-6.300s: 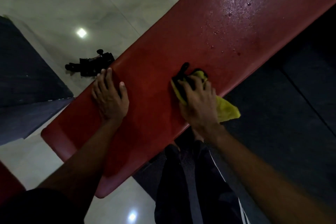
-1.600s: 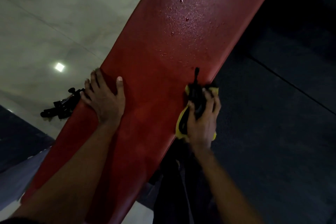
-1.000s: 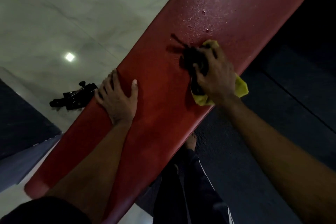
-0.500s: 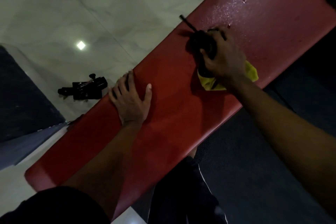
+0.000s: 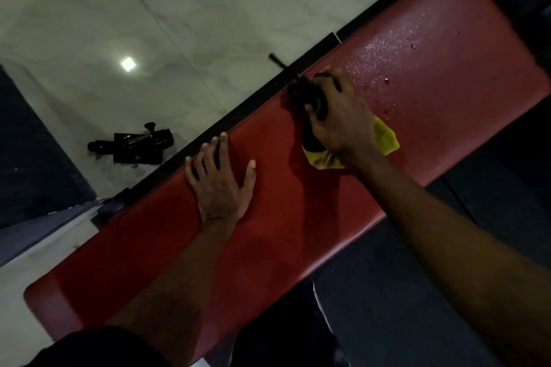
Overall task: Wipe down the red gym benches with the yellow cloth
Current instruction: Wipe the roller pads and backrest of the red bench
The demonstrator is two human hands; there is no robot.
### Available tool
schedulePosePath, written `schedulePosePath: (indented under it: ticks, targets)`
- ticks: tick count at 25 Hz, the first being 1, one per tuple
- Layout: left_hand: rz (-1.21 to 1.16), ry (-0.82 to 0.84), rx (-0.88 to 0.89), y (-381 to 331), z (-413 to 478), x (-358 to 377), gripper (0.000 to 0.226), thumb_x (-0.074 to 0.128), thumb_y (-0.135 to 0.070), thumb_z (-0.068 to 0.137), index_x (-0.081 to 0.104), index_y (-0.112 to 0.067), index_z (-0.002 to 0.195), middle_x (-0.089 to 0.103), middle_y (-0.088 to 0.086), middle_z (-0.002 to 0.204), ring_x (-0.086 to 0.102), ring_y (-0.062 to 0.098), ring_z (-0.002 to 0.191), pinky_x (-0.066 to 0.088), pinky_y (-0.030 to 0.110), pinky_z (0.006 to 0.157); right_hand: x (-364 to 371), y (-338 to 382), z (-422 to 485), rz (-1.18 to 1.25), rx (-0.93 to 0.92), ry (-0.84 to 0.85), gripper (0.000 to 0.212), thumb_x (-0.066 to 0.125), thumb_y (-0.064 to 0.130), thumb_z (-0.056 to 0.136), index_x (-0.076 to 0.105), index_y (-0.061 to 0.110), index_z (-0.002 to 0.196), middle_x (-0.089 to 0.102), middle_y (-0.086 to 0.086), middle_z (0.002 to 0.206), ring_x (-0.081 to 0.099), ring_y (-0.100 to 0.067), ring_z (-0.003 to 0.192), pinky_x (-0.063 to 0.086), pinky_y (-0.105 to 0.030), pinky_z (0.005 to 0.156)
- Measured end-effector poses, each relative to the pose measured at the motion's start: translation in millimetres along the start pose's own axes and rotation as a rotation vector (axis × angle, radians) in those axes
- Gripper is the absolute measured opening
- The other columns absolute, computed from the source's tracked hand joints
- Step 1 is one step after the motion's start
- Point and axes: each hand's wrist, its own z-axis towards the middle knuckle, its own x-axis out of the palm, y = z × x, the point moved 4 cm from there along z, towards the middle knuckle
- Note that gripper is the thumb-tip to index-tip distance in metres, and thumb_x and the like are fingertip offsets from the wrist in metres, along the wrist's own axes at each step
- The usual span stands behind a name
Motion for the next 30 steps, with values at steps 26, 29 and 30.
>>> schedulePosePath:
  ticks: [26, 29, 30]
  targets:
    - [-0.123, 0.071, 0.0, 3, 1, -3, 0.077, 0.048, -0.061, 0.094, 0.036, -0.014, 0.154, 0.048, 0.011, 0.148, 0.037, 0.029, 0.141, 0.017, 0.056, 0.12, -24, -10, 54, -0.089, 0.027, 0.077, 0.044, 0.062, 0.036, 0.094, 0.055, 0.022, 0.134, 0.041, -0.001, 0.149, 0.057, -0.023, 0.118, 0.055, -0.035, 0.086]
    - [-0.111, 0.078, -0.004, 2, 2, -2, 0.076, 0.047, -0.061, 0.095, 0.037, -0.014, 0.154, 0.048, 0.011, 0.148, 0.038, 0.03, 0.141, 0.017, 0.056, 0.119, -12, -3, 42, -0.089, 0.224, -0.065, 0.042, 0.061, 0.04, 0.093, 0.058, 0.023, 0.131, 0.044, 0.0, 0.147, 0.06, -0.02, 0.113, 0.055, -0.032, 0.081]
    - [-0.105, 0.078, -0.003, 2, 2, -2, 0.076, 0.047, -0.061, 0.095, 0.037, -0.014, 0.154, 0.048, 0.011, 0.148, 0.038, 0.03, 0.141, 0.017, 0.056, 0.119, -4, 11, 37, -0.1, 0.255, -0.087, 0.04, 0.06, 0.041, 0.092, 0.059, 0.024, 0.129, 0.045, 0.001, 0.146, 0.061, -0.02, 0.111, 0.055, -0.035, 0.081]
